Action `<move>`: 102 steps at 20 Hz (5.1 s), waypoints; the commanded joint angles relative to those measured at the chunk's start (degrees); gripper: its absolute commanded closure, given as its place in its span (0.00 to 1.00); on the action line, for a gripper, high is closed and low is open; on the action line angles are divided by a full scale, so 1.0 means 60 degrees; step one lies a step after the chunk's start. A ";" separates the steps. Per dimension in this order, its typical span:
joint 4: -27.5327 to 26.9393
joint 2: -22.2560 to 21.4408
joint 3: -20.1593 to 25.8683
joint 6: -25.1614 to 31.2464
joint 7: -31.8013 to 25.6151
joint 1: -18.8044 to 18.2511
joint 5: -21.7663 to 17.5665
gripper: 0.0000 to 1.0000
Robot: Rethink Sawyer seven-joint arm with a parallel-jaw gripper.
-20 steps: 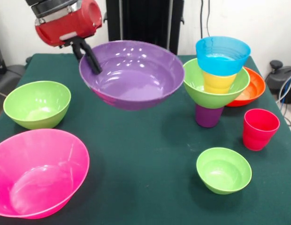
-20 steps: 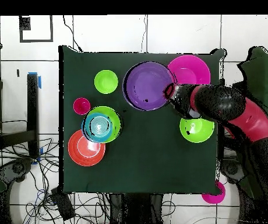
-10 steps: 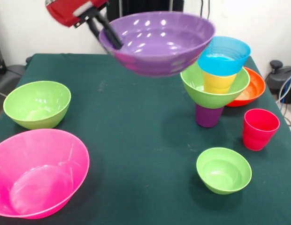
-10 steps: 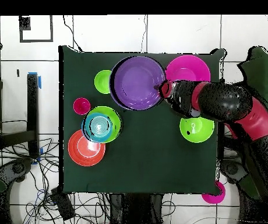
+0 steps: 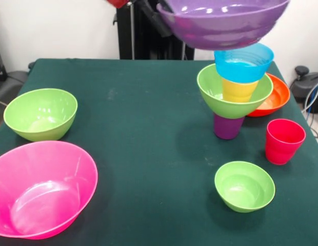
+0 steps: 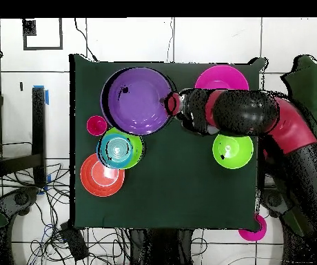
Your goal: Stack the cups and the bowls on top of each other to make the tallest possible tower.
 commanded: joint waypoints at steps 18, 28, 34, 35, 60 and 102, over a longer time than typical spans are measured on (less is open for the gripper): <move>0.1911 -0.1325 -0.0209 0.1320 -0.0930 0.1097 -0.1242 1.00; 0.2159 -0.1074 -0.0535 0.1441 -0.1107 0.0941 -0.1371 1.00; 0.1662 -0.0621 -0.0941 0.1554 -0.1350 0.1165 -0.1687 1.00; 0.1682 -0.0567 -0.0953 0.1473 -0.1359 0.1160 -0.1716 1.00; 0.2191 -0.0136 -0.0704 0.0466 -0.0936 0.1019 -0.1868 1.00; 0.1958 0.0501 -0.0997 -0.0077 -0.0455 0.1342 -0.2420 1.00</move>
